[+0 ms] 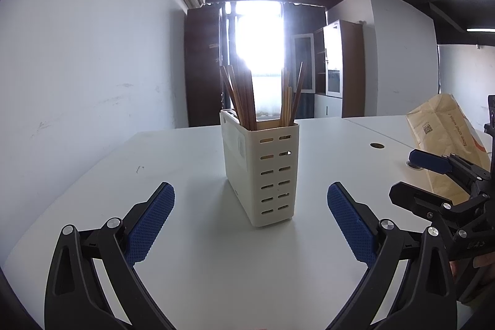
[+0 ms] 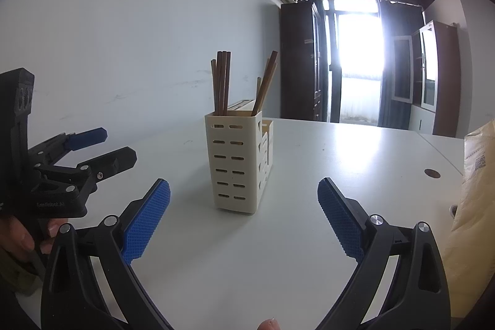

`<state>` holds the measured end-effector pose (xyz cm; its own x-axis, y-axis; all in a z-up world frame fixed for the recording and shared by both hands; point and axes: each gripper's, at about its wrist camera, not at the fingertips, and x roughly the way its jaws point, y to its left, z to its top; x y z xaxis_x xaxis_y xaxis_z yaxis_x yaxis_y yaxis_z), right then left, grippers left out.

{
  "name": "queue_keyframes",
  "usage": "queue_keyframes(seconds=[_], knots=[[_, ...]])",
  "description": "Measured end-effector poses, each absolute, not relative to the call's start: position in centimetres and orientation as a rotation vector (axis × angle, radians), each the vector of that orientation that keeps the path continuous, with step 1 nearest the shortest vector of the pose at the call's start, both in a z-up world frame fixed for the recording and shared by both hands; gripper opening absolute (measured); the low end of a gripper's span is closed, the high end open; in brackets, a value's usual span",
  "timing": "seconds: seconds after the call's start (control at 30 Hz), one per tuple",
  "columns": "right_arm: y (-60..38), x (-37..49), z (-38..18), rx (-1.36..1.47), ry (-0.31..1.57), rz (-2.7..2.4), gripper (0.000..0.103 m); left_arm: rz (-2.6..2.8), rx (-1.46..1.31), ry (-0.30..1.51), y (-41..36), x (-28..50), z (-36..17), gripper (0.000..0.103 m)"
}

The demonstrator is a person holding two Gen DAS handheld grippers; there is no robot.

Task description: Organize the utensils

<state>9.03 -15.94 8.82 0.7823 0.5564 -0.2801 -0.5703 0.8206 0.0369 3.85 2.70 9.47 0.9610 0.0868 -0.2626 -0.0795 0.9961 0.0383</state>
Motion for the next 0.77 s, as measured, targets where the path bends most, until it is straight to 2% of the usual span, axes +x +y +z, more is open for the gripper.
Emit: queue_keyframes(seconds=[0.77], knots=[[-15.69, 9.07, 8.9, -0.05, 0.285, 0.605, 0.097, 0.043, 0.009, 0.306, 2.37, 4.28, 8.97, 0.097]])
